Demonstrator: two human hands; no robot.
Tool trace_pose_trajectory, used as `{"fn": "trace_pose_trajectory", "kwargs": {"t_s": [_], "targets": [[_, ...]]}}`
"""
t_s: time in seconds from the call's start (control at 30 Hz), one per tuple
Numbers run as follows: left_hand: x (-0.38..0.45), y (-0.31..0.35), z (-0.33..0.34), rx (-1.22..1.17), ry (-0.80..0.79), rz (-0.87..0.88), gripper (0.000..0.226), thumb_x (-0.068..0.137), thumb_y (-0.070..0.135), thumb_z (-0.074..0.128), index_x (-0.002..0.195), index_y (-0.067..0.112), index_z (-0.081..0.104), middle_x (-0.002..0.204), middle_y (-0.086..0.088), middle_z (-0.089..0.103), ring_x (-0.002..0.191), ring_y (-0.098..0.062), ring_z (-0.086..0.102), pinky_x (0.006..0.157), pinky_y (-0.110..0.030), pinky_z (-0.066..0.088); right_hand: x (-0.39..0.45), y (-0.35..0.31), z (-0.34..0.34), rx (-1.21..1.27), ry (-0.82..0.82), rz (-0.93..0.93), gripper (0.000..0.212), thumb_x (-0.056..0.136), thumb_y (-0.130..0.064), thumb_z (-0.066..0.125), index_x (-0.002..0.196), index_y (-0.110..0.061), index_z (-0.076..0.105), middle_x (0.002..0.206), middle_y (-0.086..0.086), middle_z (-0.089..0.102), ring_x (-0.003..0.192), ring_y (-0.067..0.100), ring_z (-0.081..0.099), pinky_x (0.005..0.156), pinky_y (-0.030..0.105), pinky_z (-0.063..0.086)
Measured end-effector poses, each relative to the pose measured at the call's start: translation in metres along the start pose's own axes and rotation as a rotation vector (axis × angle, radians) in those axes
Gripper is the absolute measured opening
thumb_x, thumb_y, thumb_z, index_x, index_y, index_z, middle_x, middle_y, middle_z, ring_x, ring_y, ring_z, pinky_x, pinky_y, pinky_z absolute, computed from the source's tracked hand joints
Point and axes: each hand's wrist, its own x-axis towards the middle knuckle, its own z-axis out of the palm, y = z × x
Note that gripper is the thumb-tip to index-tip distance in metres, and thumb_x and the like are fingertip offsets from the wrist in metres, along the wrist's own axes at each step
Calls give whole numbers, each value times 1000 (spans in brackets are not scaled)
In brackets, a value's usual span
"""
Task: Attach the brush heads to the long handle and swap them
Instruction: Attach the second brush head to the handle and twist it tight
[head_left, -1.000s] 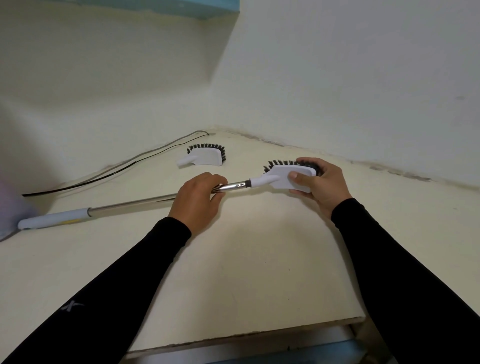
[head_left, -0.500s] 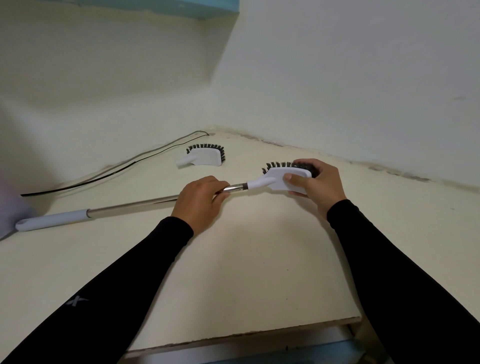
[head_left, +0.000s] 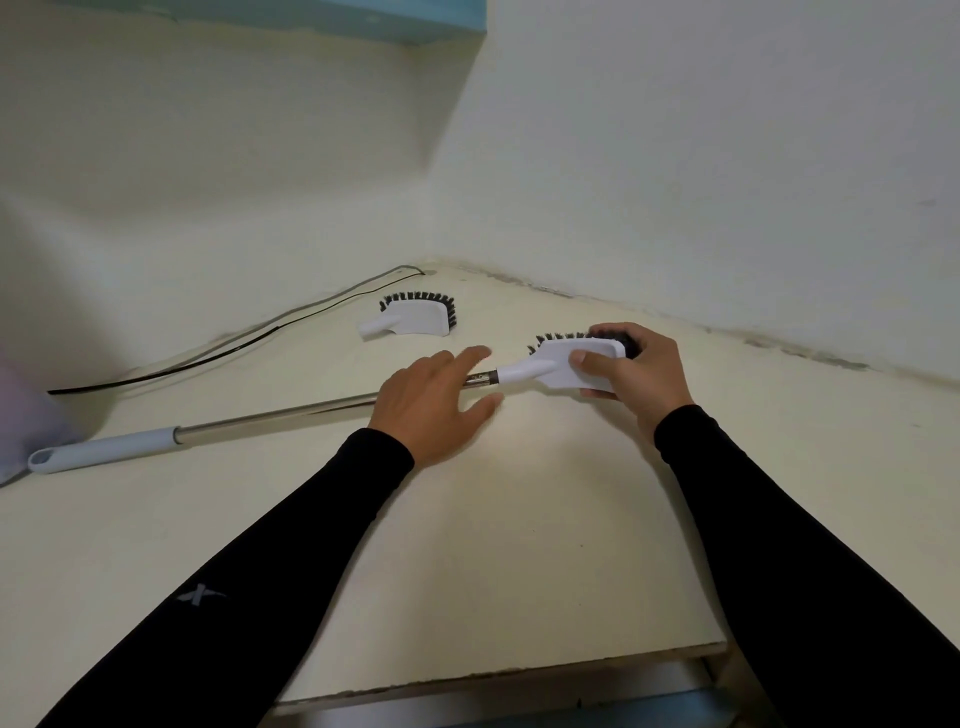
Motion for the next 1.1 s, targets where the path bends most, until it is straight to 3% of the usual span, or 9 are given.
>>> {"fn": "trace_pose_trajectory", "kwargs": {"t_s": [0.07, 0.2, 0.33, 0.57, 0.73, 0.8, 0.9, 1.0, 1.1], "targets": [[3, 2, 4, 54, -12, 18, 44, 89, 63, 40, 128, 43, 47, 89, 5, 62, 86, -24, 60, 67, -36, 48, 0, 1, 0, 4, 9, 2, 30, 77, -9, 90, 103, -18, 77, 106, 5, 76, 87, 23, 77, 63, 35, 64], [9, 0, 10, 66, 18, -3, 32, 95, 54, 42, 102, 32, 65, 77, 3, 57, 77, -27, 56, 62, -37, 43, -1, 2, -1, 3, 27, -3, 31, 78, -14, 90, 106, -17, 77, 109, 7, 77, 92, 25, 78, 67, 38, 66], [7, -5, 10, 35, 60, -6, 28, 94, 50, 50, 86, 29, 66, 67, 6, 45, 69, -24, 50, 54, -33, 35, -3, 2, 2, -44, 22, -25, 33, 78, -14, 90, 108, -13, 76, 108, 9, 77, 94, 27, 78, 68, 40, 66], [7, -2, 8, 50, 115, -15, 20, 92, 43, 57, 84, 27, 67, 70, 5, 48, 62, -23, 54, 50, -28, 33, -5, 1, 3, -103, 20, -23, 21, 78, -22, 88, 95, -13, 79, 96, 7, 80, 91, 29, 78, 73, 45, 68], [9, -1, 6, 11, 94, -9, 27, 93, 44, 54, 110, 27, 66, 86, 4, 60, 79, -24, 61, 61, -34, 45, -4, 0, 1, -141, 34, -48, 23, 75, -26, 87, 95, -19, 78, 98, 1, 80, 96, 25, 77, 81, 47, 66], [9, -3, 5, -15, 35, 16, 42, 95, 45, 50, 131, 24, 53, 99, 0, 63, 90, -27, 61, 71, -37, 46, -4, 0, 0, -160, 43, -72, 25, 73, -27, 88, 96, -23, 78, 98, -5, 80, 94, 18, 76, 81, 39, 63], [10, -12, 1, 108, -101, 29, 50, 95, 48, 40, 140, 25, 39, 114, -3, 64, 104, -31, 59, 82, -42, 40, -4, 1, -1, -177, 50, -100, 26, 74, -24, 89, 98, -24, 78, 98, -6, 79, 91, 14, 73, 82, 34, 60], [10, -28, -10, 109, -207, -65, 48, 93, 58, 35, 132, 29, 42, 115, 1, 61, 105, -28, 59, 81, -42, 40, -4, 1, -2, -142, 64, -101, 28, 71, -23, 89, 96, -27, 78, 93, -11, 79, 88, 12, 73, 81, 34, 61], [9, -39, -18, 92, -268, -99, 47, 93, 65, 26, 101, 27, 53, 87, 5, 61, 85, -27, 59, 64, -35, 40, -4, 0, -3, -94, 66, -104, 28, 70, -18, 88, 94, -28, 78, 89, -13, 78, 84, 10, 73, 82, 37, 63]]}}
